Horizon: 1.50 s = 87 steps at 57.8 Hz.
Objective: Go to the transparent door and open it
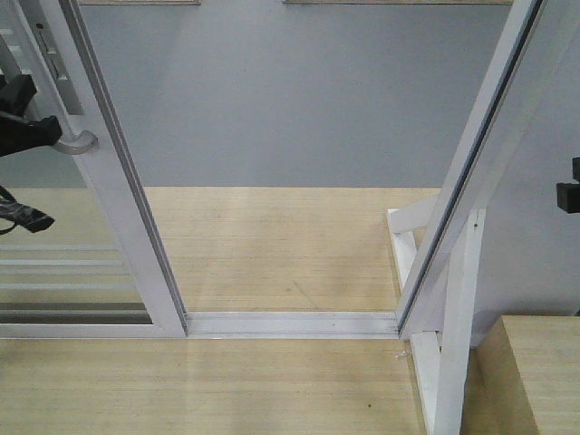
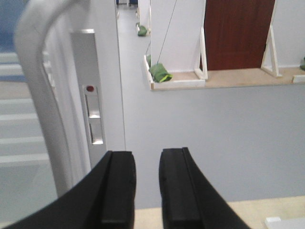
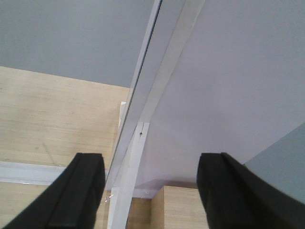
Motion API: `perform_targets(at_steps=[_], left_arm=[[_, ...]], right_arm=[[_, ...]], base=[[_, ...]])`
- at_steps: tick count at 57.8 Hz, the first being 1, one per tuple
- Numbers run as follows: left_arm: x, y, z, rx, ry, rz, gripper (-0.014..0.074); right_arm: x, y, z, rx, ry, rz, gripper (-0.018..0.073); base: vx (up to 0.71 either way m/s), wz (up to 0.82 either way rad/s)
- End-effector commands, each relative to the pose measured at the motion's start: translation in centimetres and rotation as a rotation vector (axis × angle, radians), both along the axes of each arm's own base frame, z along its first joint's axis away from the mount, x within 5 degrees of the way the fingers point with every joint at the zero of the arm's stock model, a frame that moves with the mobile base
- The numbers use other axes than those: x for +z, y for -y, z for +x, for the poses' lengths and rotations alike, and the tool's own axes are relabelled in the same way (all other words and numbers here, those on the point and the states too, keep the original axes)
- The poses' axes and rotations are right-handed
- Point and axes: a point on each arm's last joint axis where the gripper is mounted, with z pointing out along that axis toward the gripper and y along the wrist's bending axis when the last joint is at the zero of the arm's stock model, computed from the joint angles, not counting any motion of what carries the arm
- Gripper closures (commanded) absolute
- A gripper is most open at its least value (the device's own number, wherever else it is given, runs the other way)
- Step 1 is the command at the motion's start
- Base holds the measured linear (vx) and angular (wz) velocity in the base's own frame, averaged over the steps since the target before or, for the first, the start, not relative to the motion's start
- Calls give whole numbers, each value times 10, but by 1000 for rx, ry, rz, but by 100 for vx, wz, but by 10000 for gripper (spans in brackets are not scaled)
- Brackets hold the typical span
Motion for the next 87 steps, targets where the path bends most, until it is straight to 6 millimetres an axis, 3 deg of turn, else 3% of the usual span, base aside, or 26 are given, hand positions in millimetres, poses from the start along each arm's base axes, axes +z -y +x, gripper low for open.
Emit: perform_targets(at_steps=[1,16,27,45,63,71,87], left_arm=[[28,0,-15,-3,163,-19,296],[50,-3,-50,9,207,-13,296],[54,-3,-55,9,226,-14,304],[52,-2,-61,11,163,-8,420],[51,-8,-104,57,-20,13,519],[32,-9,-129,54,13,11,603],[-37,-9,-179,35,144,49,604]], right_arm=[[17,0,1,24,96,-19,62],[17,0,1,24,96,-19,62],[17,0,1,23,96,-18,62],[17,0,1,23,96,-18,62],[17,0,1,23,96,-18,62],[17,0,1,23,96,-18,62],[17,0,1,23,96,-18,62]], base=[[0,0],[0,0],[0,0],[0,0],[0,0],[0,0],[0,0]])
